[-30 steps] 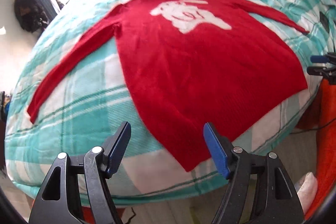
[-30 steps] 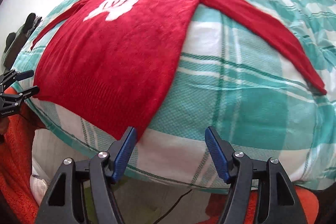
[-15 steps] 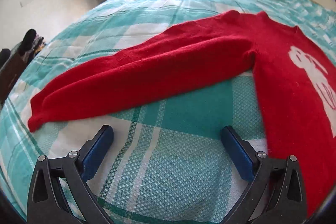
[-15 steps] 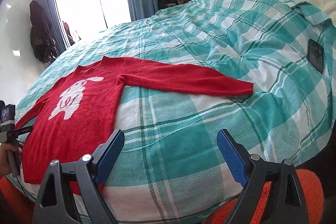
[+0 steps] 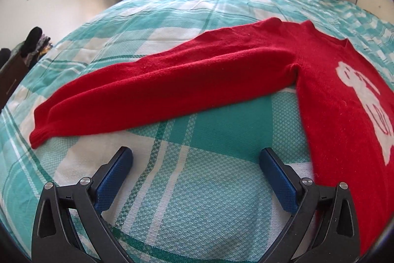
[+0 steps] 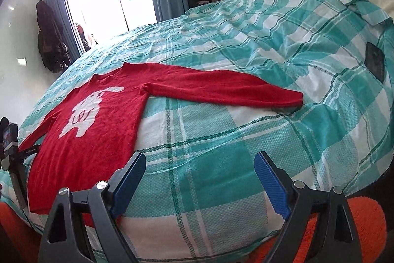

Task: Fold small clothes

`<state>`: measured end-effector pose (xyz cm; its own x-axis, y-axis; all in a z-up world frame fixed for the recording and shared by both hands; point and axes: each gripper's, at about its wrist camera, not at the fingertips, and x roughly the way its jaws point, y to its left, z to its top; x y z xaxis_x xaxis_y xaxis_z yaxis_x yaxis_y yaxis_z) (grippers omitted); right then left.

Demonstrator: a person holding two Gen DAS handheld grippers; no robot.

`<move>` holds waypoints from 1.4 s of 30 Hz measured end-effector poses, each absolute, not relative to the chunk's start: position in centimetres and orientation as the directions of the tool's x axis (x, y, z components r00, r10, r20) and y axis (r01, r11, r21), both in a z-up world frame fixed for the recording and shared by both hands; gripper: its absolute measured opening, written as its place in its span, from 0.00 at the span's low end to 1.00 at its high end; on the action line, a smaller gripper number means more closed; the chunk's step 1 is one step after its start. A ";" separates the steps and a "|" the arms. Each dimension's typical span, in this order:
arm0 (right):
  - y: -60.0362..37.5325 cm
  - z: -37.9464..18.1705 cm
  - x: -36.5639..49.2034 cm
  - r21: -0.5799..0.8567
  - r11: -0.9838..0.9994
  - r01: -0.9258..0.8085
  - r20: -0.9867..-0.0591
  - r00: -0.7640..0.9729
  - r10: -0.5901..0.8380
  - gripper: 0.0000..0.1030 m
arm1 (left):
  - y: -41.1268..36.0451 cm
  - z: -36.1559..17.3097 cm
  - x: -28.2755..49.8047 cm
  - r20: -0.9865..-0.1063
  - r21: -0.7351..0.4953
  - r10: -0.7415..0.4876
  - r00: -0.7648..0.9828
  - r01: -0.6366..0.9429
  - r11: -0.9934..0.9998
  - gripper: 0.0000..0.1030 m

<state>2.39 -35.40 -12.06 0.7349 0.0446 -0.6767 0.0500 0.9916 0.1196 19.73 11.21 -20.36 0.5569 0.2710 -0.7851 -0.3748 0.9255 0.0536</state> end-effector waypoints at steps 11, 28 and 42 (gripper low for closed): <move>-35.5 -11.7 1.8 0.131 0.990 0.048 -0.667 0.743 0.052 0.86 | 11.2 -20.4 19.7 -0.785 0.053 0.271 0.557 -0.375 0.925 1.00; -35.9 -11.6 1.8 0.152 0.987 0.054 -0.662 0.747 0.061 0.86 | 11.2 -20.4 19.7 -0.785 0.053 0.271 0.556 -0.376 0.925 1.00; -38.8 -10.9 1.7 0.313 0.947 0.075 -0.639 0.754 0.152 0.86 | 11.2 -20.4 19.7 -0.786 0.053 0.271 0.556 -0.376 0.925 1.00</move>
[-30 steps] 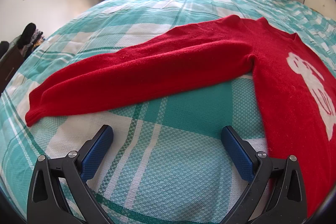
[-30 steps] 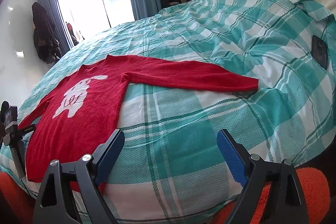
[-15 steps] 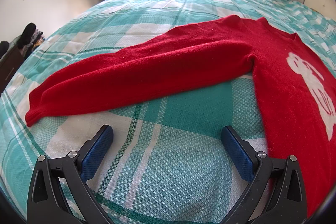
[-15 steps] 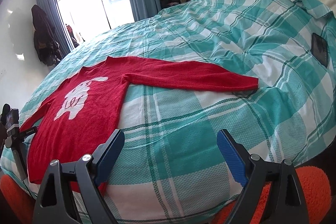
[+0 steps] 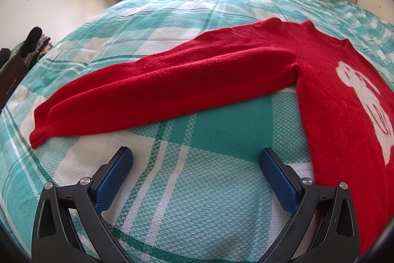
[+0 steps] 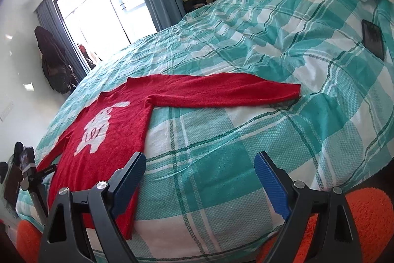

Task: Fold small clothes

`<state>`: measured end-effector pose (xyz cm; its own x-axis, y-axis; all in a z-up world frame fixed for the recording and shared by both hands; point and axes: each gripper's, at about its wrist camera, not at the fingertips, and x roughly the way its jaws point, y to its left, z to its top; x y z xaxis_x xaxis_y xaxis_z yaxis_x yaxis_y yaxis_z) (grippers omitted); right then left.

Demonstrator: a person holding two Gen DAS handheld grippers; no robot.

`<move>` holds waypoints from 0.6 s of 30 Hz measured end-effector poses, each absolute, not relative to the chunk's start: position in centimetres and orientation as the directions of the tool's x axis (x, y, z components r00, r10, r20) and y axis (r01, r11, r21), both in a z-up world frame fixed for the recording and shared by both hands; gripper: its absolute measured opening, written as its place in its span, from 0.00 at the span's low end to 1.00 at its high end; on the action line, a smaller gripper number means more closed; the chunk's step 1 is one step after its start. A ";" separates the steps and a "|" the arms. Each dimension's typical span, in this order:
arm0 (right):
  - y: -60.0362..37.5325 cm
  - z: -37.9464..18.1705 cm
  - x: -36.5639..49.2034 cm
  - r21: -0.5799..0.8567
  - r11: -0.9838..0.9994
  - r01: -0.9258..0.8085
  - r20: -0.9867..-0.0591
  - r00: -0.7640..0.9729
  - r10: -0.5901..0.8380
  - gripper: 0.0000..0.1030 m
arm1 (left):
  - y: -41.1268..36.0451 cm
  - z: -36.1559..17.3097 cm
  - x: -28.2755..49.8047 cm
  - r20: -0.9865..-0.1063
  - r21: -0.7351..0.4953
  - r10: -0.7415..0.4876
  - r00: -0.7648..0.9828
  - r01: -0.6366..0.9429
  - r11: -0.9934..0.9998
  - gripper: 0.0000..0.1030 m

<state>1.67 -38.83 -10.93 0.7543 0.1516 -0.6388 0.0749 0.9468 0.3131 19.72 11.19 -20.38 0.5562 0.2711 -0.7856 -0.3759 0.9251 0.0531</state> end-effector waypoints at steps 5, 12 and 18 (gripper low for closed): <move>-44.6 -12.5 5.9 0.619 0.766 0.174 -0.600 0.735 0.317 0.86 | 11.1 -20.4 19.7 -0.786 0.053 0.271 0.556 -0.376 0.925 1.00; -50.4 -18.0 11.8 0.773 0.515 0.370 -0.585 0.728 0.357 0.76 | 11.2 -20.4 19.7 -0.786 0.054 0.272 0.556 -0.376 0.925 1.00; -53.5 -19.0 14.2 0.738 0.474 0.481 -0.632 0.738 0.236 0.57 | 11.2 -20.4 19.7 -0.786 0.054 0.272 0.556 -0.377 0.925 1.00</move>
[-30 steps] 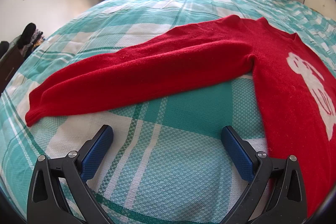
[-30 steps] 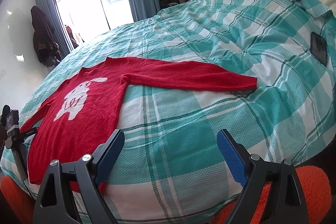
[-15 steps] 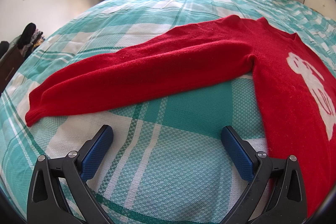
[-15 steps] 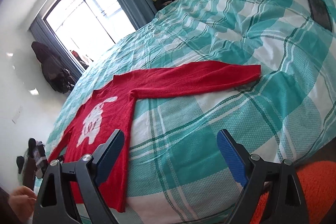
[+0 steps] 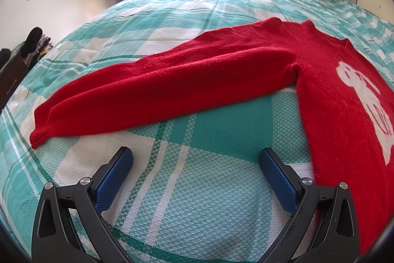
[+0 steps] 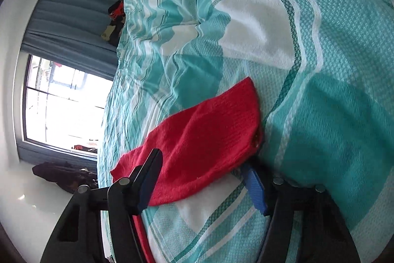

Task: Fold small clothes

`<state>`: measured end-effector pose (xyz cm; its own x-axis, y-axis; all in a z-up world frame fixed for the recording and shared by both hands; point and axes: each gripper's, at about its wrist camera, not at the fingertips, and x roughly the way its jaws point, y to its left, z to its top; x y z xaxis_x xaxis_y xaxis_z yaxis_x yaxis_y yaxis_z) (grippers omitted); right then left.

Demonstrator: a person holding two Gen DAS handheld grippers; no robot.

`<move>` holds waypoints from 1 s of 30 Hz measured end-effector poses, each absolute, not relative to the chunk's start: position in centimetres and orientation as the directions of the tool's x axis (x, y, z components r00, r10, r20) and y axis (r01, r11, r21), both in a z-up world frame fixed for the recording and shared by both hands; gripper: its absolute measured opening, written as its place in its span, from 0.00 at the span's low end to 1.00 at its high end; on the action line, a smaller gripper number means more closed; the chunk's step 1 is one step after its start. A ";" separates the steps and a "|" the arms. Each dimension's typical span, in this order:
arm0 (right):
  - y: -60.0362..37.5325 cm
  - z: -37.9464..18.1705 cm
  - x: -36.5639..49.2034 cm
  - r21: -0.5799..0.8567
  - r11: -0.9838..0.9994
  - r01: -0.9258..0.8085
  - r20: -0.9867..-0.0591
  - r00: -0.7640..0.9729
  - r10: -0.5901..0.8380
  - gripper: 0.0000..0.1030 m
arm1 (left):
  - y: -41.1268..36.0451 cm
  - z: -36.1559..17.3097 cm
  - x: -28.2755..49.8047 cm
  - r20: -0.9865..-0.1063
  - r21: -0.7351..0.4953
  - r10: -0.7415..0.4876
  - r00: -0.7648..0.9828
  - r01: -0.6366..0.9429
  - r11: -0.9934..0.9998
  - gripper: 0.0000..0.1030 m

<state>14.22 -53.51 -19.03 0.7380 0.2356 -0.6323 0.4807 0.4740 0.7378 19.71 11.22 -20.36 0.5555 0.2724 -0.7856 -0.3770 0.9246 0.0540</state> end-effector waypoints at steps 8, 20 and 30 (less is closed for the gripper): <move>-53.3 -14.9 17.7 0.587 0.656 0.473 -0.694 0.712 0.108 0.05 | 11.3 -20.2 20.2 -0.814 0.060 0.262 0.519 -0.374 0.926 1.00; -20.6 2.2 23.6 0.578 0.701 -0.417 -0.389 0.615 0.686 0.08 | 12.8 -15.9 10.5 -0.773 -0.157 0.162 0.614 -0.432 0.888 0.99; -22.6 -4.0 26.9 0.490 0.804 -0.336 -0.575 0.568 0.588 0.80 | 13.3 -17.8 7.8 -0.748 -0.198 0.159 0.644 -0.445 0.873 0.99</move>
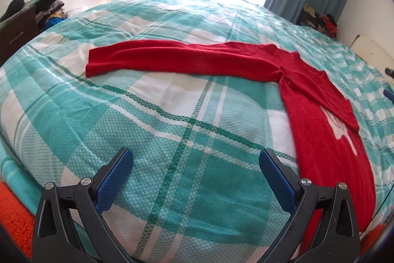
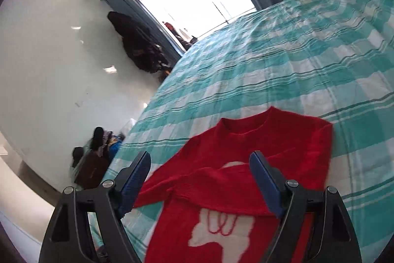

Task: Fold small clothes
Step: 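Grasp the sweater body with the right tool and fold it over toward the collar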

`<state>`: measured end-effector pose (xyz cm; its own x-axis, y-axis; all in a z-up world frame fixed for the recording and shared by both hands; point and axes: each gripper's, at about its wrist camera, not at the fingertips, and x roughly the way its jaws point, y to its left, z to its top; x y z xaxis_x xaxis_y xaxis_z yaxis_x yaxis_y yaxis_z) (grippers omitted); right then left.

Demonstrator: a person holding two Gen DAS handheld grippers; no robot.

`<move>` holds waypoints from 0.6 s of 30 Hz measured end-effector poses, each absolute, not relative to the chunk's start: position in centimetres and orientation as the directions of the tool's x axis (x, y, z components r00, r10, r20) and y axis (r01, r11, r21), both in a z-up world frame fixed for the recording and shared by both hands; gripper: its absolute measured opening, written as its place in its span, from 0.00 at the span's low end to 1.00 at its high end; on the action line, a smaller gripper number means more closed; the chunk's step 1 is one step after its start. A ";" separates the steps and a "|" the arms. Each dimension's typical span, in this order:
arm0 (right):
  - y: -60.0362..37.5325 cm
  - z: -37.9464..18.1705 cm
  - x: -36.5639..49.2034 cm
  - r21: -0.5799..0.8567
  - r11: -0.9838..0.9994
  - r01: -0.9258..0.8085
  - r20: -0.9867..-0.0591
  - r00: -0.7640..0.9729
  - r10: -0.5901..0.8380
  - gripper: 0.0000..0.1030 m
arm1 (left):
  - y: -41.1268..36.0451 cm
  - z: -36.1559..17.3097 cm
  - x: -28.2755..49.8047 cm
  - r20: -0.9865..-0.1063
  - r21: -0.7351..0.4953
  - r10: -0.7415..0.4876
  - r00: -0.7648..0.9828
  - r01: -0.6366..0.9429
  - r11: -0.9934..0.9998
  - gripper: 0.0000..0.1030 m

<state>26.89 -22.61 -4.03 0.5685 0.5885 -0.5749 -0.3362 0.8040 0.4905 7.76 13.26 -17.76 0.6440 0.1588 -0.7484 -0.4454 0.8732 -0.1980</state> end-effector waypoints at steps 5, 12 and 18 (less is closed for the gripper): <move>-24.8 -9.4 28.6 -0.050 0.935 -0.352 -0.814 0.556 0.166 0.79 | 12.4 -18.4 8.7 -0.758 -0.117 0.209 0.618 -0.443 0.889 0.99; -23.0 -18.5 27.5 -0.241 0.861 -0.448 -0.852 0.523 0.034 0.72 | 11.8 -19.1 8.6 -0.762 -0.063 0.243 0.600 -0.442 0.895 0.99; -28.5 -19.8 29.8 -0.233 0.937 -0.259 -0.819 0.572 -0.045 0.72 | 11.7 -19.4 8.7 -0.761 -0.040 0.261 0.594 -0.443 0.896 0.99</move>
<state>29.77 -28.49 -19.78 0.5723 -0.0452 -0.8188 -0.2589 0.9375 -0.2327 8.69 11.73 -19.41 0.5945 0.2605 -0.7607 -0.4431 0.8956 -0.0395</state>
